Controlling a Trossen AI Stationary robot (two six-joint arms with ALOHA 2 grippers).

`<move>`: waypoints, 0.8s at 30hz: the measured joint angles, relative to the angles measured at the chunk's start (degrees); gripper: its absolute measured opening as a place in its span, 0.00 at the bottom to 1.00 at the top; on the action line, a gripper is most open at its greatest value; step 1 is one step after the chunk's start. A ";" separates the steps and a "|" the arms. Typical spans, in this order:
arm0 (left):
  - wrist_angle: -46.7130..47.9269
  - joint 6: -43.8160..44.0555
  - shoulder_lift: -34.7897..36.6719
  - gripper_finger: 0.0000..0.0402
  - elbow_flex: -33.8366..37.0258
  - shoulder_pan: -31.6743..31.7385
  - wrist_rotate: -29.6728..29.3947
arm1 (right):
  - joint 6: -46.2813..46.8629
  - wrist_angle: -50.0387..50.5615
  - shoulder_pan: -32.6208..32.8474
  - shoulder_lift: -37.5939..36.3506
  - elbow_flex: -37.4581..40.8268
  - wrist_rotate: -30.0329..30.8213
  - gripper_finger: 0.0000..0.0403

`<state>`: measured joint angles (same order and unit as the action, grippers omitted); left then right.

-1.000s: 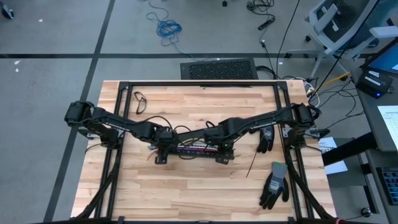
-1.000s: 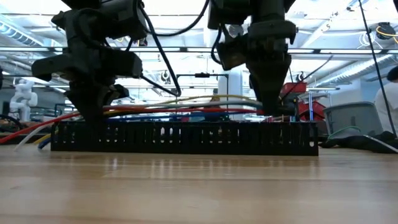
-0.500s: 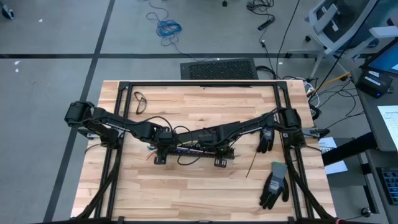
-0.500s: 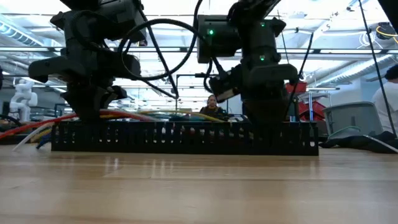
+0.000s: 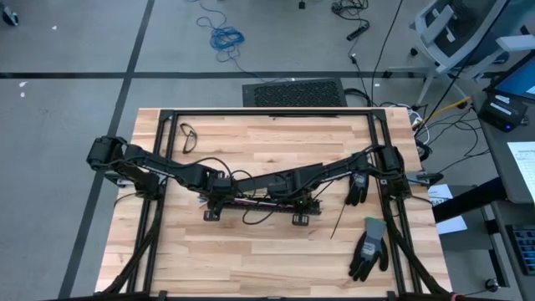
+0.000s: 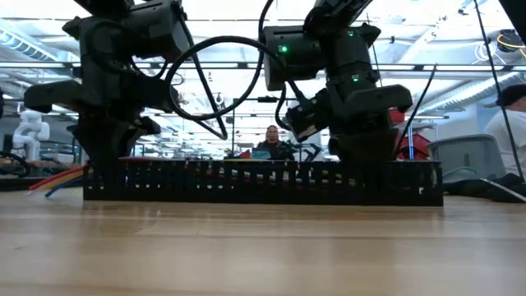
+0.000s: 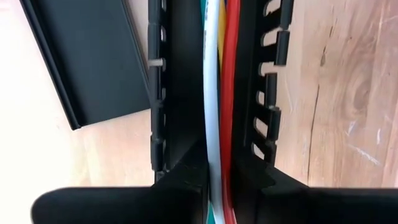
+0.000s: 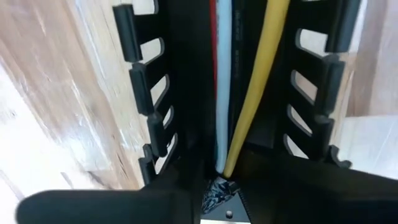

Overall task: Ziptie cables
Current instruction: Put the zip tied cables into the black cable duct

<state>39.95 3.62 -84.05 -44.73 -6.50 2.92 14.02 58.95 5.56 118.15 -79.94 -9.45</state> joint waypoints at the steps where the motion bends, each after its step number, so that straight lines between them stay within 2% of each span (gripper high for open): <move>1: 0.19 0.01 0.00 0.12 0.00 0.04 0.00 | -0.02 0.25 0.00 0.00 0.00 -0.03 0.21; 9: 3.65 0.08 0.00 0.28 0.02 0.04 0.02 | -0.60 1.92 0.01 0.04 0.15 0.08 0.31; 14: 6.80 0.09 0.00 0.38 0.02 0.04 0.00 | -0.32 2.11 0.00 0.04 0.15 0.26 0.33; 24: 6.68 0.11 0.00 0.47 -0.07 0.04 0.15 | -2.95 5.84 -0.26 0.52 -2.65 0.48 0.33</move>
<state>46.63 3.73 -84.05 -44.80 -6.46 3.07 11.07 64.79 5.30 118.67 -82.59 -8.97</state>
